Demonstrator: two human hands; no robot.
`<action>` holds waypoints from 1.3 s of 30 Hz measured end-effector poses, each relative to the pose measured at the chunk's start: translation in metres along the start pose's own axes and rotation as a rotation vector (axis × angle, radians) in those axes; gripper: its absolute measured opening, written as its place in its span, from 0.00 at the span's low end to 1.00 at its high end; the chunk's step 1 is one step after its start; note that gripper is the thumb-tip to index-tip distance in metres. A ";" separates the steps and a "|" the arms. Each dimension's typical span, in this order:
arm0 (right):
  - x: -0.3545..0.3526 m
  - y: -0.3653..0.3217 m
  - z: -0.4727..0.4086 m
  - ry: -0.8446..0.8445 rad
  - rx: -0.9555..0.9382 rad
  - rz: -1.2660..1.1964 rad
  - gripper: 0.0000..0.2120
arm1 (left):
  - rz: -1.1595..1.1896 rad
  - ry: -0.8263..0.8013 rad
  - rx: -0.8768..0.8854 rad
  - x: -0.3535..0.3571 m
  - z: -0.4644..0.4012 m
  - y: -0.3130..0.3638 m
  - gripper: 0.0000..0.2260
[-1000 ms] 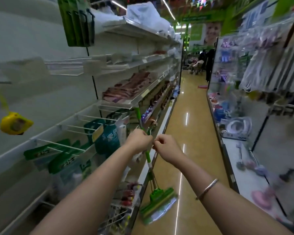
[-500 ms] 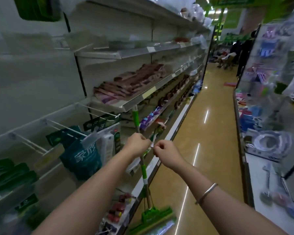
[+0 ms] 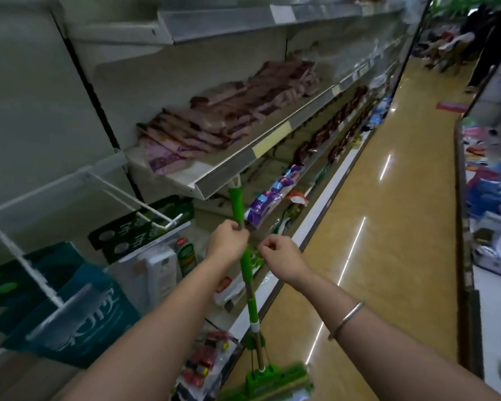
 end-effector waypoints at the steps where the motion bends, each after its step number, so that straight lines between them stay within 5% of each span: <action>1: 0.002 0.003 -0.014 -0.006 0.011 0.009 0.08 | 0.014 0.012 -0.015 0.002 -0.011 -0.003 0.13; 16: 0.038 0.022 -0.149 -0.125 -0.025 -0.030 0.16 | 0.238 0.145 -0.162 0.047 -0.137 -0.031 0.24; 22: 0.042 0.019 -0.166 -0.157 -0.031 -0.094 0.15 | 0.258 0.181 -0.108 0.049 -0.156 -0.035 0.13; 26: 0.031 0.019 -0.174 -0.075 0.036 -0.254 0.15 | 0.241 0.204 -0.014 0.042 -0.141 -0.040 0.05; 30: 0.022 -0.006 -0.163 -0.122 -0.132 -0.375 0.21 | 0.231 0.147 0.012 0.048 -0.116 -0.049 0.09; 39: 0.035 0.008 -0.098 -0.299 -0.294 -0.034 0.11 | 0.092 0.088 -0.105 0.068 -0.040 -0.080 0.05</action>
Point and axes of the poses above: each hand's wrist, its own z-axis away from the middle knuckle, its own x-axis out of the palm, y = z × x, the point moved 6 cm from there along -z, towards the middle knuckle, and after that the axes turned 14 degrees about z, right-handed, at the moved point
